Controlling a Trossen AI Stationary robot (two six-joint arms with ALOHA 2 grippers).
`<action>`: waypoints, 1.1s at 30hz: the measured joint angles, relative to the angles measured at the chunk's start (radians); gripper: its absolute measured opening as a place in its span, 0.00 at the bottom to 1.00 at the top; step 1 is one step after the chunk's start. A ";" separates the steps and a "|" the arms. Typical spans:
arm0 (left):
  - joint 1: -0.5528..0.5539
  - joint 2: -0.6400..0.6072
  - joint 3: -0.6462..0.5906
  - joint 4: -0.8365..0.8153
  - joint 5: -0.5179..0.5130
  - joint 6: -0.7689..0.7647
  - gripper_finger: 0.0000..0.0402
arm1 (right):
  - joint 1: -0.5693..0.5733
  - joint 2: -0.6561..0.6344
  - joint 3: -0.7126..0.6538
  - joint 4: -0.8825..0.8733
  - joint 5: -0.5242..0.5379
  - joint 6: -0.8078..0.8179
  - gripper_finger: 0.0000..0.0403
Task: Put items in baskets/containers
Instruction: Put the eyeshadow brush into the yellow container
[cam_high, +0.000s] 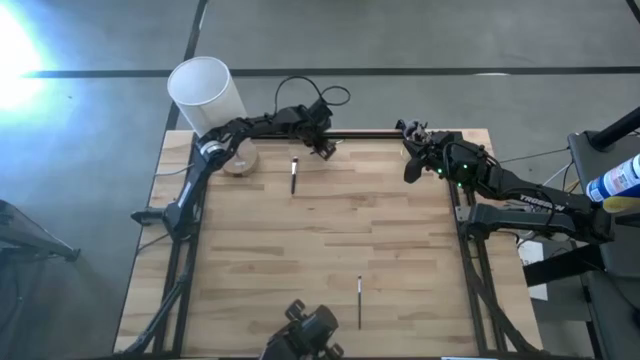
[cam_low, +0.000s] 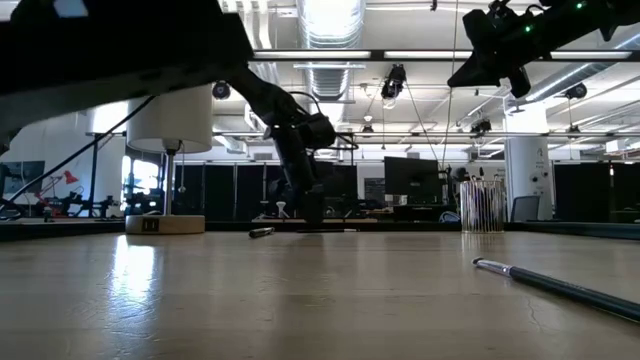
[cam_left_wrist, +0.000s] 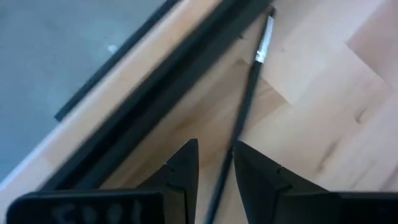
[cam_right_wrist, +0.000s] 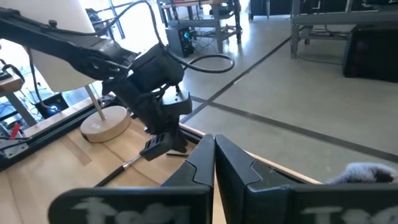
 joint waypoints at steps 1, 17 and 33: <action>0.000 0.003 0.000 -0.004 0.012 0.005 0.23 | 0.000 0.000 0.000 0.000 0.000 0.000 0.02; 0.006 0.030 0.005 -0.066 0.083 0.064 0.22 | 0.000 0.000 0.000 0.001 0.000 0.014 0.02; -0.017 0.017 0.002 -0.266 0.118 0.123 0.03 | 0.000 0.000 0.000 0.001 0.000 0.013 0.02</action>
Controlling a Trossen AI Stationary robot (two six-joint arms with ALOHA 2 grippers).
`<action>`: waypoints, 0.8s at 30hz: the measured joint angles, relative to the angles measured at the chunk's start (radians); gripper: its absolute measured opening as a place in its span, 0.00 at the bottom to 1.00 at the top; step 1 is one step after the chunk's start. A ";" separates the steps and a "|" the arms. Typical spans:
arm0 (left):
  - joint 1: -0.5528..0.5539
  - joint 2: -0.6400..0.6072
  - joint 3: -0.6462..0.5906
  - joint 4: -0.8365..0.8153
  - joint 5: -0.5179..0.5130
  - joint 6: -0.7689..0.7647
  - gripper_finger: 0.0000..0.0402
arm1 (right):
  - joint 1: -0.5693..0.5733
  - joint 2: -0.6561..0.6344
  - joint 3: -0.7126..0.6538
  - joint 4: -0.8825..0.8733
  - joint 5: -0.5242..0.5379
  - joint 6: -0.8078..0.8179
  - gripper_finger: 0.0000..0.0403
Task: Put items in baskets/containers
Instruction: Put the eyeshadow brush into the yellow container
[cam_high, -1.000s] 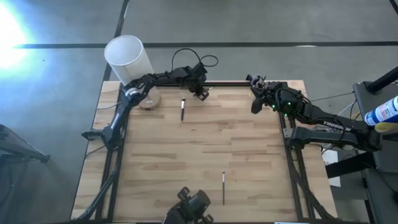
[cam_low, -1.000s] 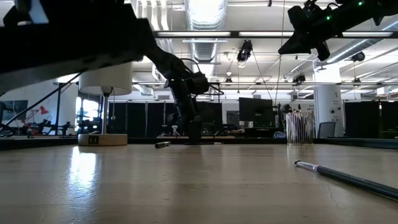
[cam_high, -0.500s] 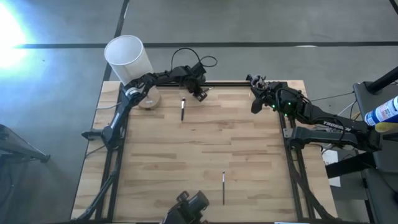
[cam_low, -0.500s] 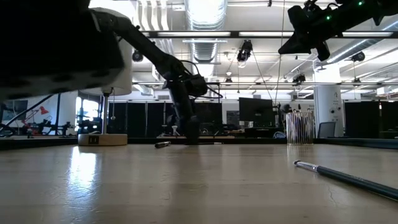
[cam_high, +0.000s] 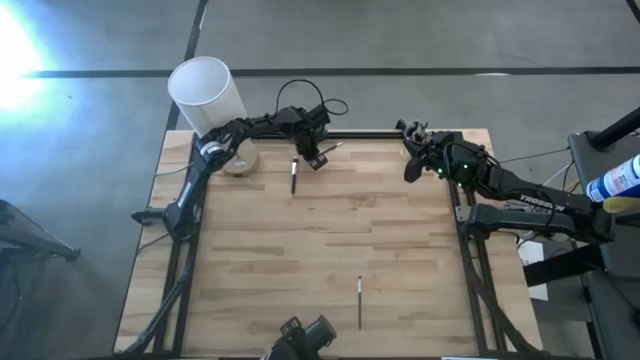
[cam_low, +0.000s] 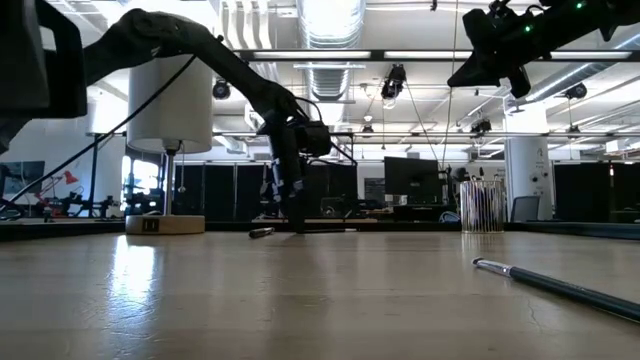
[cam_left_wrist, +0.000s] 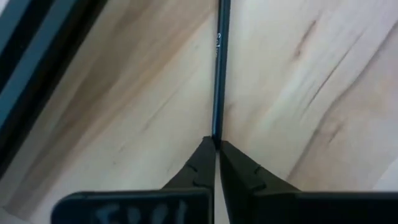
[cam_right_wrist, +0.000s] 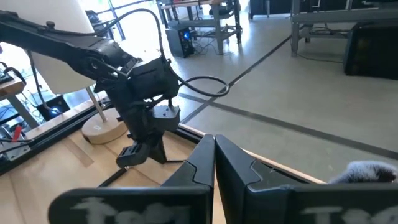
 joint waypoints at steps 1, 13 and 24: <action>-0.003 0.000 0.000 -0.003 -0.003 -0.002 0.02 | 0.000 0.000 0.000 0.000 0.000 -0.002 0.02; -0.039 -0.018 -0.005 -0.056 0.007 -0.007 0.00 | 0.000 -0.001 0.000 -0.001 0.000 -0.006 0.02; -0.105 -0.149 -0.044 -0.107 0.057 -0.058 0.00 | 0.062 0.000 -0.009 -0.010 -0.001 0.030 0.02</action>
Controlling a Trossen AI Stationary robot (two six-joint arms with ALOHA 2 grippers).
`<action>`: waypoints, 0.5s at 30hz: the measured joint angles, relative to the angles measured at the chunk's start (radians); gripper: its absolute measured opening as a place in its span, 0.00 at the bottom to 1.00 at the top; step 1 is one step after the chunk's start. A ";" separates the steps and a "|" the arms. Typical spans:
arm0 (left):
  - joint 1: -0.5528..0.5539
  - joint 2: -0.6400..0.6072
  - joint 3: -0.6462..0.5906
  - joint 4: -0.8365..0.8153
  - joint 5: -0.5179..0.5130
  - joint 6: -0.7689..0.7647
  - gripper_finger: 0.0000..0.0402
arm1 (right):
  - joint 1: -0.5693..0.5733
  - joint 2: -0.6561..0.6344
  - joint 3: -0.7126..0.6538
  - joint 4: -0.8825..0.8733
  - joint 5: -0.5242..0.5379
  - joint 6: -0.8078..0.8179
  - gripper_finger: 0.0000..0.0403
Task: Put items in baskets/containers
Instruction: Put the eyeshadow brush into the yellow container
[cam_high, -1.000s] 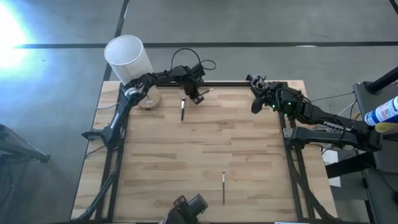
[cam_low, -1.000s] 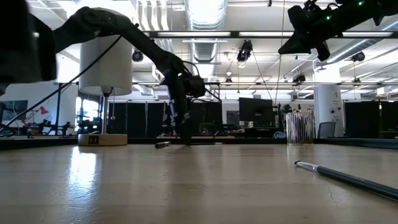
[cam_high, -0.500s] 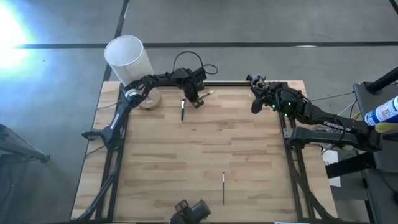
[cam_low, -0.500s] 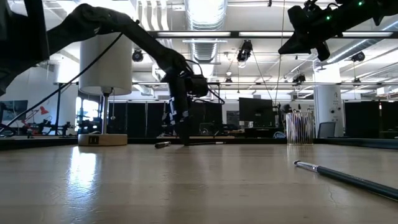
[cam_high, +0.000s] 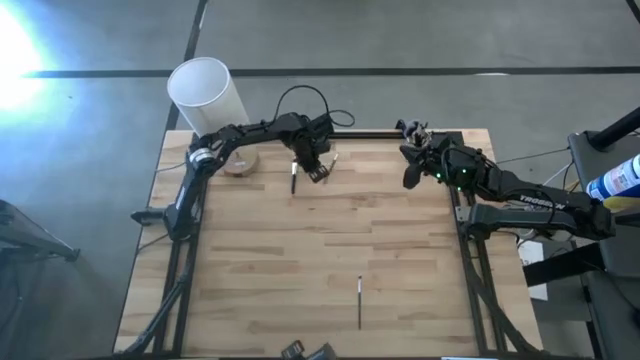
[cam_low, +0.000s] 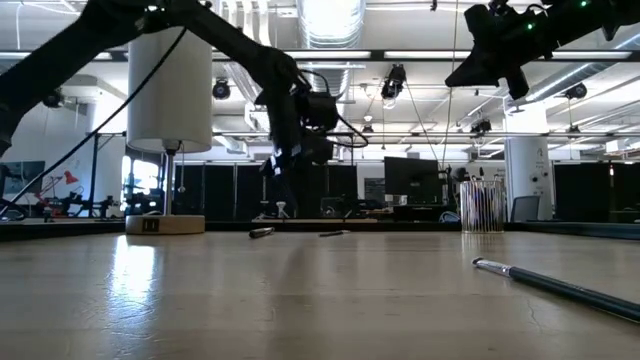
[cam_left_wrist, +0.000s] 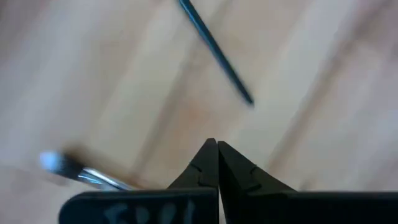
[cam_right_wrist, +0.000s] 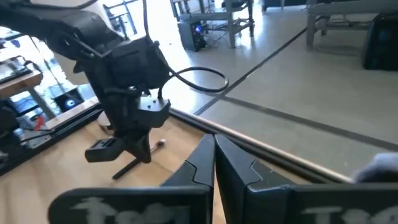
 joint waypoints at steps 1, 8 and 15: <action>-0.010 -0.015 -0.018 0.010 0.007 -0.013 0.00 | 0.009 0.000 -0.003 0.000 0.000 0.008 0.02; -0.069 -0.162 -0.196 0.179 0.014 -0.204 0.00 | 0.067 0.001 -0.023 -0.020 0.001 0.055 0.02; -0.157 -0.186 -0.296 0.432 0.004 -0.399 0.11 | 0.077 0.003 -0.042 -0.020 0.001 0.073 0.02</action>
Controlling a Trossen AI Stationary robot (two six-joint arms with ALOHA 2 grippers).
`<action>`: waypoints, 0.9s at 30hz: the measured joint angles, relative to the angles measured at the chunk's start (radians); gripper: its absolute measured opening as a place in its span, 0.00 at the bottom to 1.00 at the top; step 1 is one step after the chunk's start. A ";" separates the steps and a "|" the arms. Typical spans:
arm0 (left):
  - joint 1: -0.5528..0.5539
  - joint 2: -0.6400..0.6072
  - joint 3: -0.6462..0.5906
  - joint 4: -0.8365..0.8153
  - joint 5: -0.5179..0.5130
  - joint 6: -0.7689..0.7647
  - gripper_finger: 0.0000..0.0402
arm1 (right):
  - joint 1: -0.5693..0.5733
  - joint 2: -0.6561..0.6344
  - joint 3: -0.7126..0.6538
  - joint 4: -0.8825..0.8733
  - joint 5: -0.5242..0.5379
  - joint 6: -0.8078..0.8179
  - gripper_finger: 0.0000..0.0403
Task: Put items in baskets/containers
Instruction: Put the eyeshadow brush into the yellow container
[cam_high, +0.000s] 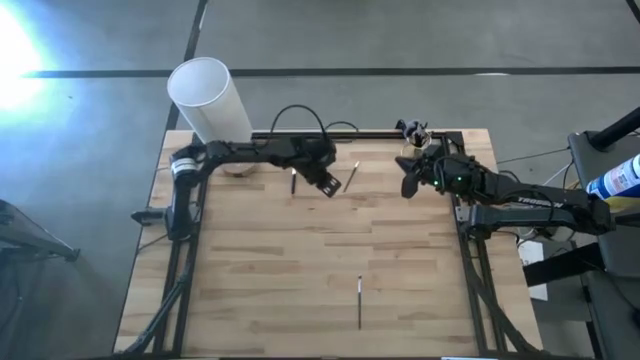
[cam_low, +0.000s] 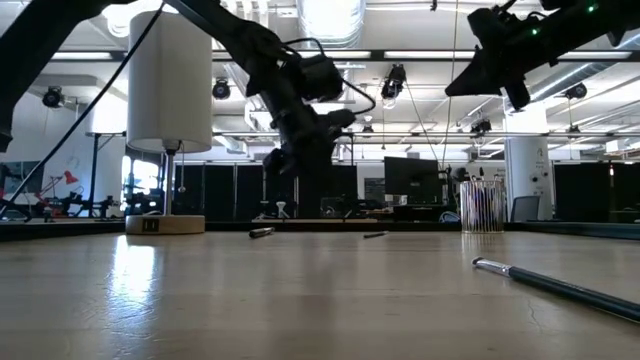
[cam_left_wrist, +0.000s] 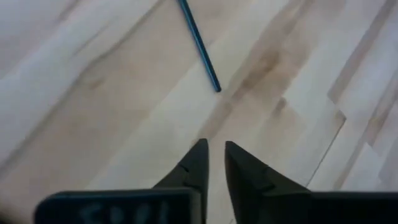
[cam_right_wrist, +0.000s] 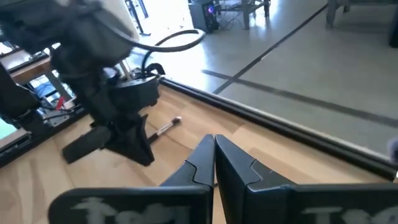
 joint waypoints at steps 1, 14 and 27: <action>-0.016 0.001 -0.010 0.028 -0.014 -0.011 0.13 | 0.000 0.002 -0.003 -0.001 0.000 0.012 0.02; -0.112 -0.221 -0.372 0.432 -0.078 -0.184 0.08 | 0.000 0.207 0.024 -0.146 -0.053 0.395 0.02; -0.107 -0.734 -0.866 0.626 -0.085 -0.186 0.00 | -0.083 0.750 0.274 -0.443 -0.091 0.763 0.26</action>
